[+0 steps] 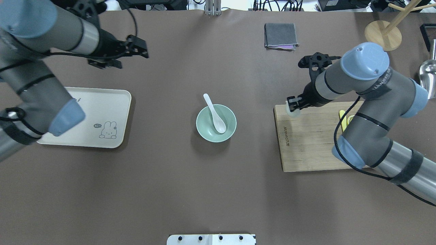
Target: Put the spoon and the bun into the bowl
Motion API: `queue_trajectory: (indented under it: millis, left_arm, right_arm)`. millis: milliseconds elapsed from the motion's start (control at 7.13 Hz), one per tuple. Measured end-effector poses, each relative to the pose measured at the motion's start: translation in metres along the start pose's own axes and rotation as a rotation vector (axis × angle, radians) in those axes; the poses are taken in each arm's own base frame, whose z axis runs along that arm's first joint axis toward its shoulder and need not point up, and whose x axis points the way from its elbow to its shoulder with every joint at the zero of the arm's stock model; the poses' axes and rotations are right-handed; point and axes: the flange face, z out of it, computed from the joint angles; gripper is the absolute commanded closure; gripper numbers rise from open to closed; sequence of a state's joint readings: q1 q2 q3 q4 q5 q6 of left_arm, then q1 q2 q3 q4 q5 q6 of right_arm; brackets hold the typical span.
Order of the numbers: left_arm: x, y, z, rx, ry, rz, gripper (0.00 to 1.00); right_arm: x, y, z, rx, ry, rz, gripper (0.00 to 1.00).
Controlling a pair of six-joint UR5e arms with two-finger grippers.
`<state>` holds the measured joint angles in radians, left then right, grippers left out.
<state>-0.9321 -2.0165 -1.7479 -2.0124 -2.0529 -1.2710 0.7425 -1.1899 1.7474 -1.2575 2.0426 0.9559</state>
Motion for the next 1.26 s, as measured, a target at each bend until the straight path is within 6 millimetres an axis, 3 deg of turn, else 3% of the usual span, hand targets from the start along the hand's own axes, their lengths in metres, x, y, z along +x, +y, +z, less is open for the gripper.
queue_trajectory:
  millis: [280,421,561,701,841,981,1121,1262]
  left_arm:
    - [-0.11,-0.021,-0.032,-0.03,-0.074,0.119,0.02]
    - [-0.151,-0.018,-0.037,-0.051,-0.105,0.163,0.02]
    - [-0.173,-0.016,-0.039,-0.064,-0.122,0.183,0.02]
    - [-0.18,-0.015,-0.04,-0.07,-0.128,0.19,0.02]
    - [-0.182,-0.015,-0.039,-0.076,-0.127,0.193,0.02]
    - [-0.182,-0.015,-0.039,-0.084,-0.124,0.19,0.02]
    - [-0.183,-0.015,-0.039,-0.09,-0.126,0.184,0.02]
    - [-0.189,-0.018,-0.038,-0.094,-0.135,0.185,0.03]
  right_arm:
    - [-0.124,0.005,-0.002,0.082,-0.083,0.1,1.0]
    - [-0.173,0.01,0.004,0.111,-0.106,0.138,0.63]
    - [-0.206,0.014,0.016,0.127,-0.109,0.158,0.01]
    - [-0.221,0.02,0.03,0.134,-0.097,0.162,0.0]
    - [-0.222,0.028,0.042,0.135,-0.079,0.158,0.0]
    - [-0.21,0.033,0.046,0.131,-0.064,0.15,0.0]
    - [-0.185,0.032,0.038,0.118,-0.061,0.143,0.0]
    - [-0.14,0.026,0.021,0.097,-0.058,0.138,0.0]
